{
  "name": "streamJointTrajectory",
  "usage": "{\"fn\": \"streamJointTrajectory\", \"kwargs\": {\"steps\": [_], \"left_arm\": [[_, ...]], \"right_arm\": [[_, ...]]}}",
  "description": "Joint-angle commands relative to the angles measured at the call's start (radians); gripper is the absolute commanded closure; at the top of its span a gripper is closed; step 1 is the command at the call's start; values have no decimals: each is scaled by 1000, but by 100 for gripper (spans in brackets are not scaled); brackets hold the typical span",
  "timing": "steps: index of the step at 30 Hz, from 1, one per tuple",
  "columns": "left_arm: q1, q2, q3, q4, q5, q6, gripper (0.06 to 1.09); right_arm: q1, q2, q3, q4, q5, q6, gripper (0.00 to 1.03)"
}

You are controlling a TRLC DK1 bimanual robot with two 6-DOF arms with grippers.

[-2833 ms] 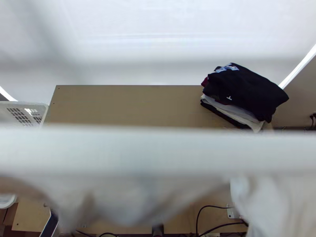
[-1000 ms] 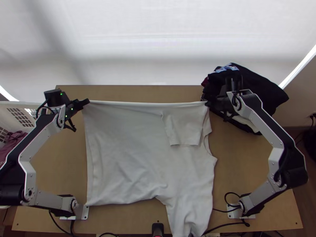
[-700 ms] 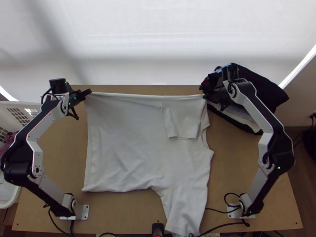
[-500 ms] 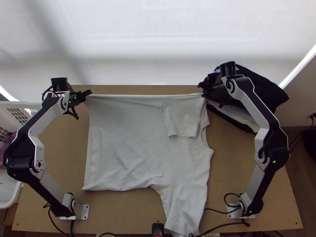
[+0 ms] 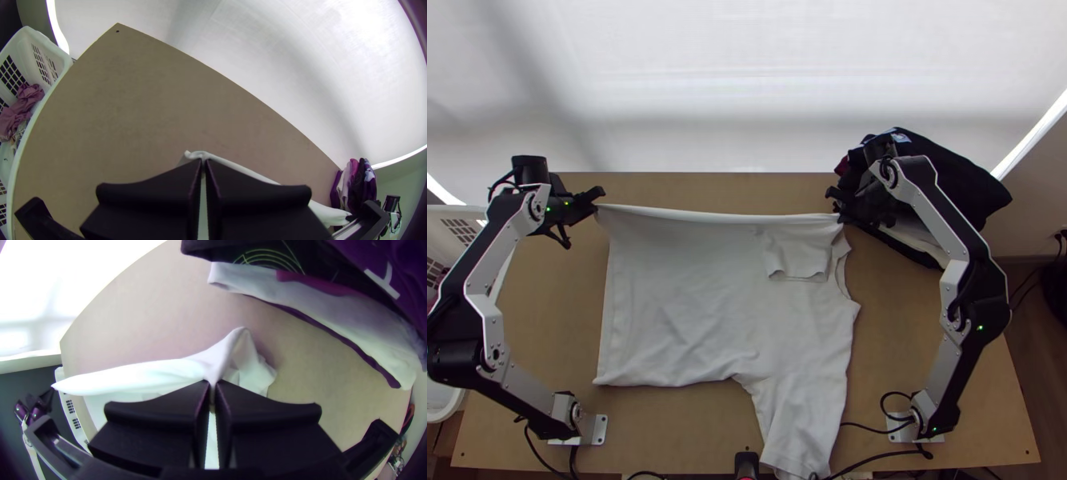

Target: Fold the t-shirt

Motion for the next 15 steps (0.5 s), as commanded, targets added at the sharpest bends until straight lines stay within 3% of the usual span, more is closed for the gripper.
{"fn": "streamJointTrajectory", "kwargs": {"steps": [1, 15], "left_arm": [[19, -41, -61, -37, 12, 6, 105], [31, -110, -305, -25, 21, 48, 105]], "right_arm": [[12, -77, -63, -29, 12, -22, 100], [27, -234, -308, 13, 14, -51, 100]]}}
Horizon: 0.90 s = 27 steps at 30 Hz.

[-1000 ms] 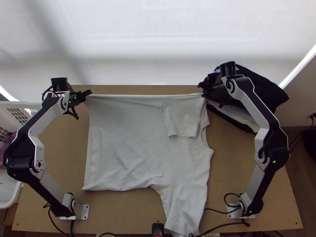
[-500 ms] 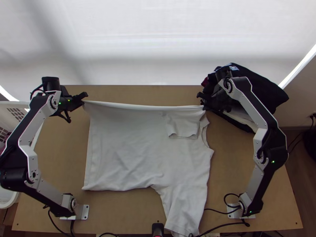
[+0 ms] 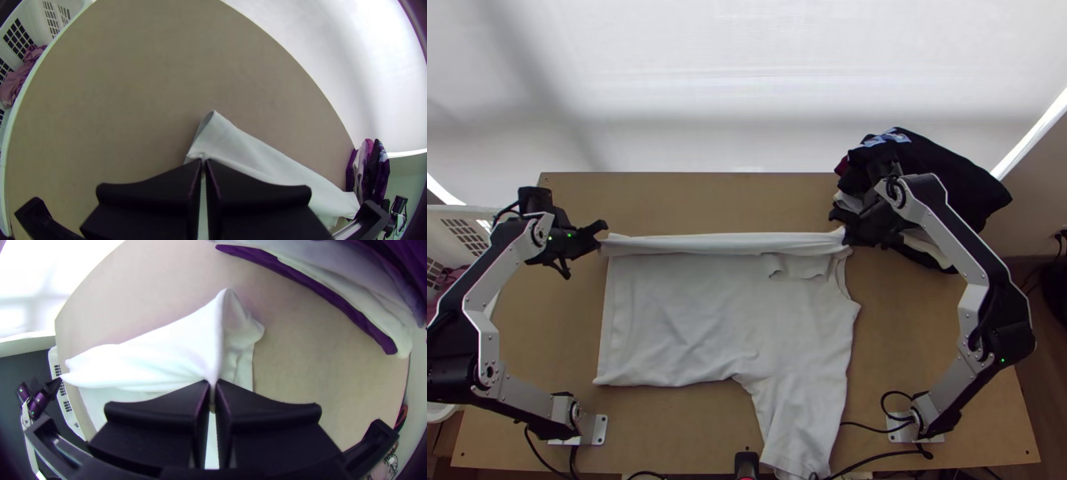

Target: Fold the t-shirt

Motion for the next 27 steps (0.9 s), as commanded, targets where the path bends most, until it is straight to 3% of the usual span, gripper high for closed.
{"fn": "streamJointTrajectory", "kwargs": {"steps": [1, 9, 10, 11, 13, 14, 16, 18, 19, 24, 27], "left_arm": [[8, -33, -72, 5, 3, 17, 105], [4, -63, -141, 47, 3, 11, 105], [1, -67, -147, 47, 3, 16, 105], [-2, -78, -155, 45, 3, 23, 105], [-7, -105, -164, 37, 2, 34, 105], [-7, -121, -169, 37, 2, 36, 104], [-2, -150, -178, 22, 19, 57, 90], [4, -190, -201, 17, 49, 91, 58], [4, -213, -215, 11, 51, 112, 49], [4, -325, -264, -24, 111, 162, 28], [4, -383, -281, -64, 124, 165, 27]], "right_arm": [[11, -56, -83, 19, 12, -11, 100], [27, -105, -268, 143, 16, -3, 100], [27, -108, -282, 149, 16, -3, 93], [27, -113, -293, 149, 19, 0, 74], [27, -129, -316, 148, 25, 5, 17], [27, -140, -327, 148, 31, 5, 3], [23, -177, -351, 148, 39, 3, 3], [11, -226, -380, 148, 39, 5, 3], [8, -254, -394, 146, 39, 5, 3], [8, -410, -459, 103, 37, 8, 3], [46, -504, -485, 33, 35, 51, 3]]}}
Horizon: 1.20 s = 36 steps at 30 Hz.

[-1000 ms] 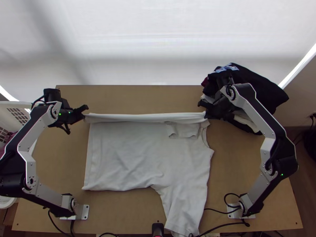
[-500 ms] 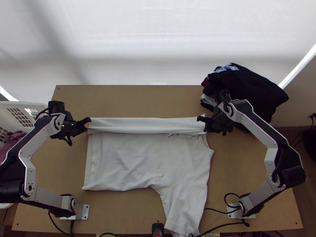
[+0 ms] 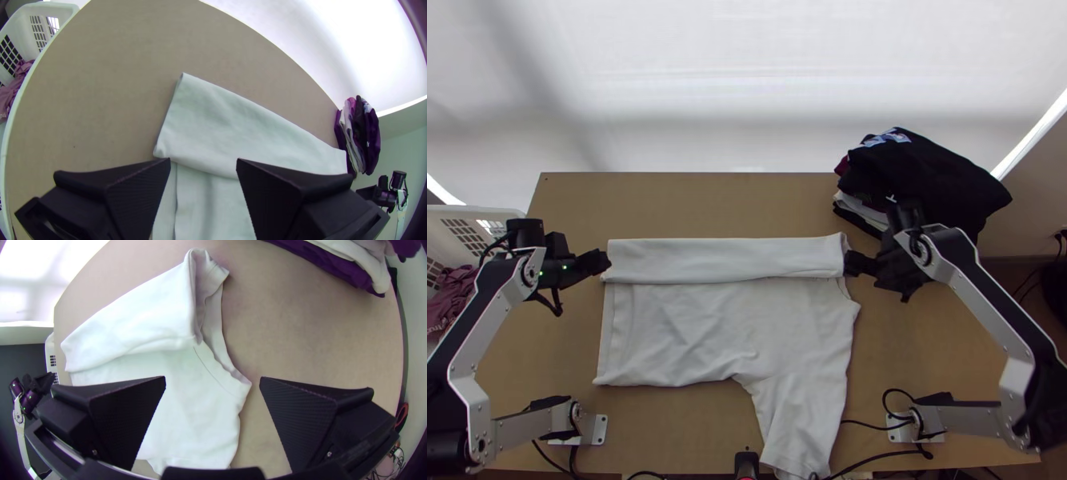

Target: Fold the t-shirt

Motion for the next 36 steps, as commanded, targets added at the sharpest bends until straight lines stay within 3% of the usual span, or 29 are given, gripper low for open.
{"fn": "streamJointTrajectory", "kwargs": {"steps": [1, 4, 6, 17, 21, 29, 36], "left_arm": [[4, -79, -38, -42, 22, 25, 27], [-11, -180, -60, -73, 24, 33, 27], [-20, -237, -83, -91, 24, 33, 27], [-34, -371, -74, -252, 21, 99, 27], [-37, -395, -67, -283, 15, 105, 27], [-43, -412, -66, -309, -10, 132, 27], [-43, -414, -69, -309, -25, 132, 27]], "right_arm": [[49, -109, -50, -69, 1, 59, 3], [109, -193, -97, -136, -34, 191, 3], [138, -231, -139, -213, -105, 261, 3], [247, -356, -403, -239, -149, 261, 17], [275, -328, -467, -227, -152, 240, 33], [434, -207, -492, -216, -177, 191, 33], [491, -104, -492, -104, -180, 178, 34]]}}
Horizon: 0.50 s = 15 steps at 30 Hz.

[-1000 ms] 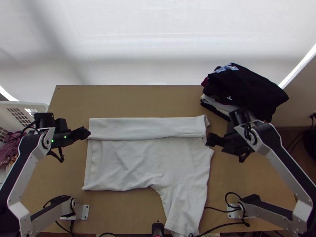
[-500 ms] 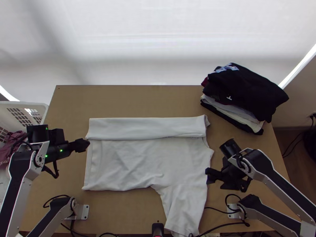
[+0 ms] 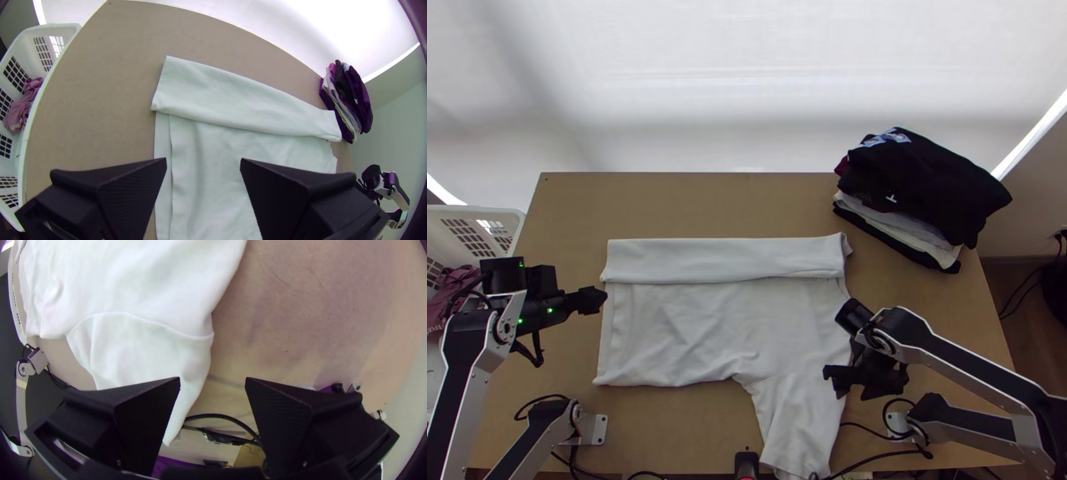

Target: Fold the t-shirt

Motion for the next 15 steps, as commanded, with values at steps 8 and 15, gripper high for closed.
{"fn": "streamJointTrajectory", "kwargs": {"steps": [8, 15], "left_arm": [[-3, -17, -12, -23, -11, 25, 27], [-29, -20, 9, -232, -20, 237, 24]], "right_arm": [[28, 69, -27, 125, -4, -52, 60], [36, 8, -29, 145, 22, -60, 99]]}}
